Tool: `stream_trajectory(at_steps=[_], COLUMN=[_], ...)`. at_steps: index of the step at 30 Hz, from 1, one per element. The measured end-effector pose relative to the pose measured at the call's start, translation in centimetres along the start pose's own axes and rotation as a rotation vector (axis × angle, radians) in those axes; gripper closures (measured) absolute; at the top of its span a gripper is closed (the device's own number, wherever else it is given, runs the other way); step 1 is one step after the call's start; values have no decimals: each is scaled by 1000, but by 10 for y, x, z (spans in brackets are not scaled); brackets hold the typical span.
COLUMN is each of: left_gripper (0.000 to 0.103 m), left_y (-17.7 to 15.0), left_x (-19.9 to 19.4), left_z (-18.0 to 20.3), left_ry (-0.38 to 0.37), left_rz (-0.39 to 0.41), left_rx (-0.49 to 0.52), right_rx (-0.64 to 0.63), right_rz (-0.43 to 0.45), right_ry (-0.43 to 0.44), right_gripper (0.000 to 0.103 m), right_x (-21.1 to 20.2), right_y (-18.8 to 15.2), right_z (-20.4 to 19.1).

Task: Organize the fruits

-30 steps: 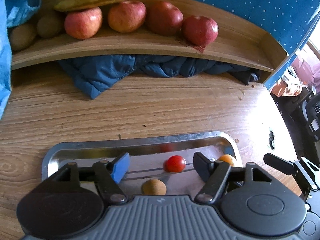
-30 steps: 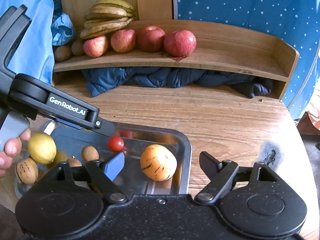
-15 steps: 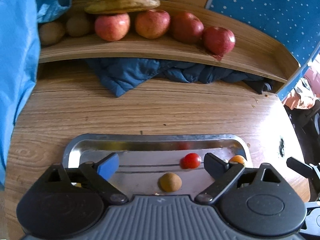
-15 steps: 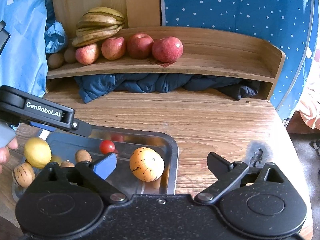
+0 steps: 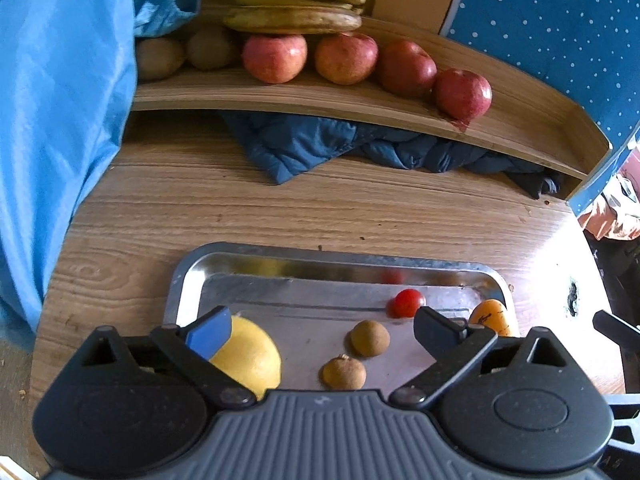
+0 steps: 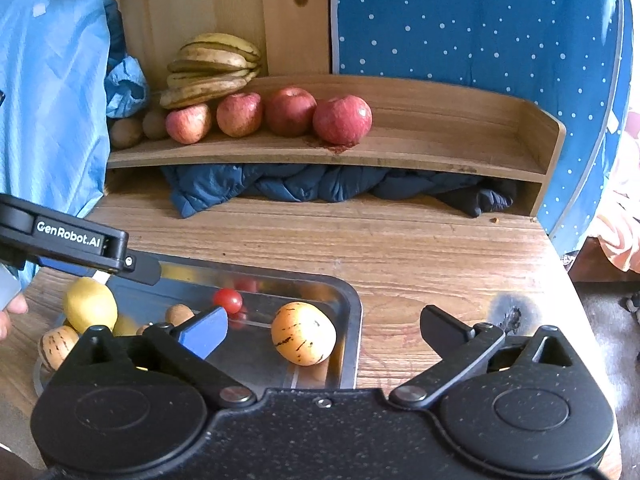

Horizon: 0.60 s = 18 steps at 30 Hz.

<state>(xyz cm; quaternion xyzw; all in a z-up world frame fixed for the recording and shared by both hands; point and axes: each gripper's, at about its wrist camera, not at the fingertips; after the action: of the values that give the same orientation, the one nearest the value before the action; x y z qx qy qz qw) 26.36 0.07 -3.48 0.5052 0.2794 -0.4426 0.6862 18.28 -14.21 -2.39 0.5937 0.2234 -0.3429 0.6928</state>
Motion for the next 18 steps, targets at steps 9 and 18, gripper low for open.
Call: stream_trajectory(at_steps=[9, 18], left_gripper=[3, 2], left_y=[-13, -34], left_x=[-17, -43], left_z=[-9, -16], left_ry=[27, 87], left_rz=[29, 89], left_rx=[-26, -22], right_rx=[4, 48], right_rz=[28, 87], right_ry=[23, 59], right_gripper=[1, 1], right_x=[-13, -33], right_y=[-6, -17], right_z=[-5, -5])
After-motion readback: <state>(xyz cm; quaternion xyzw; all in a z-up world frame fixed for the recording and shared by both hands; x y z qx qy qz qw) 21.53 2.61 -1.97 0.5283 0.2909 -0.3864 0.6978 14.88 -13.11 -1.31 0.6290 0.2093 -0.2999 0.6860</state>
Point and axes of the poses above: each gripper's, at about its wrist camera, not at the fingertips, and x roughly the way its jaws point, z to its right, y to its top, and after that the axes turned 8 degrees about -y, right-handed
